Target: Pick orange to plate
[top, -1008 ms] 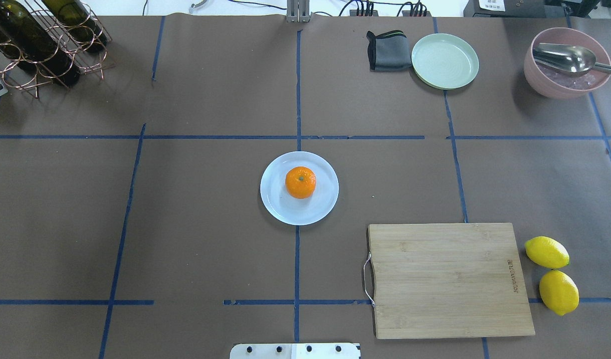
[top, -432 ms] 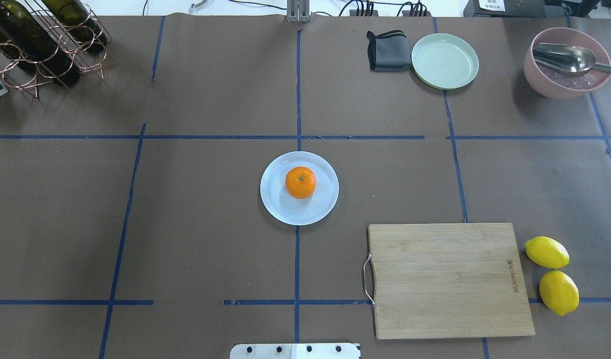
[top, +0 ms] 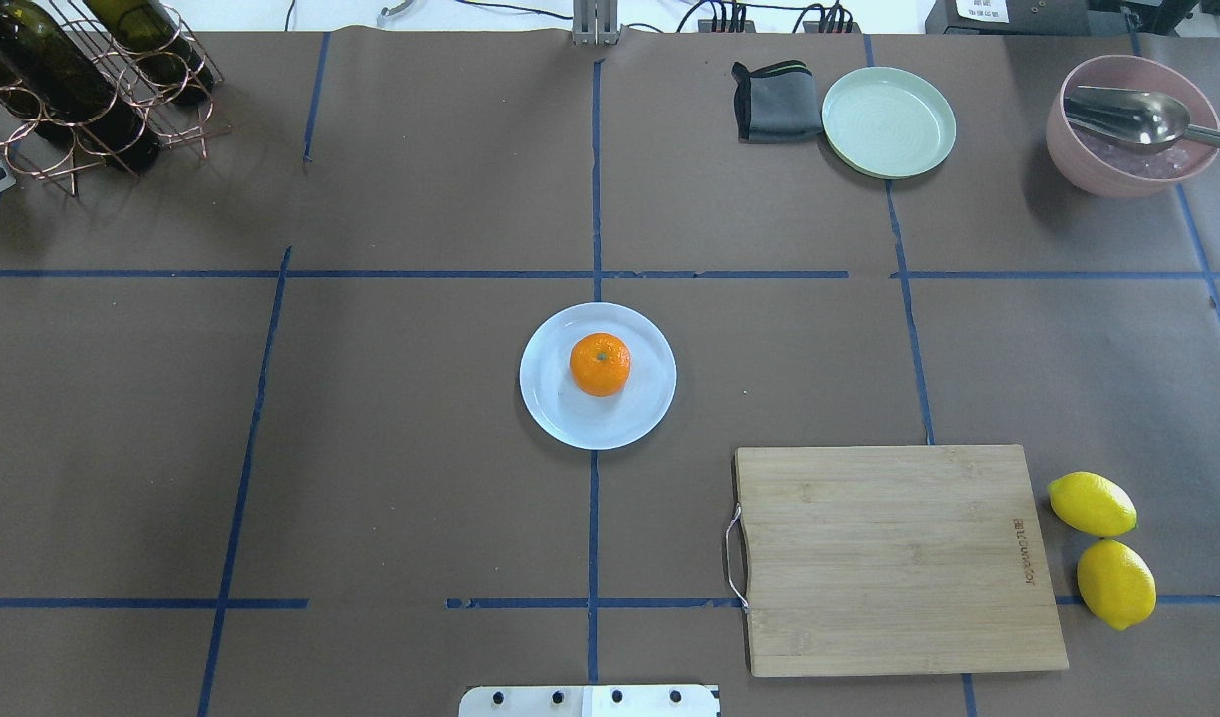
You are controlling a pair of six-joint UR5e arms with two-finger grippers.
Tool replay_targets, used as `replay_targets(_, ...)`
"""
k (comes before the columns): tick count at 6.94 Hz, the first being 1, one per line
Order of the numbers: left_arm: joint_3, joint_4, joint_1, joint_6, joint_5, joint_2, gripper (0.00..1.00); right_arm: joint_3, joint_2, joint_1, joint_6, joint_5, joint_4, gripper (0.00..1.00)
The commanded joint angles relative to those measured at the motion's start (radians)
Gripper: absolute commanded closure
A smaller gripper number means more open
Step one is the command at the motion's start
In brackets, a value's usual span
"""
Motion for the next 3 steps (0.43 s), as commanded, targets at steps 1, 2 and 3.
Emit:
replay_targets(1, 0.013, -0.02, 0.002, 0.006, 0.005, 0.014, 0.0, -0.004, -0.005, -0.001, -0.003, 0.0, 0.002, 0.0)
replay_targets(2, 0.004, -0.072, 0.002, 0.004, 0.004, 0.014, 0.0, -0.004, -0.006, -0.001, 0.008, -0.009, 0.0, 0.0)
replay_targets(3, 0.012, -0.141, 0.004, 0.006, 0.018, 0.008, 0.0, -0.029, -0.005, -0.003, 0.011, -0.007, 0.002, 0.0)
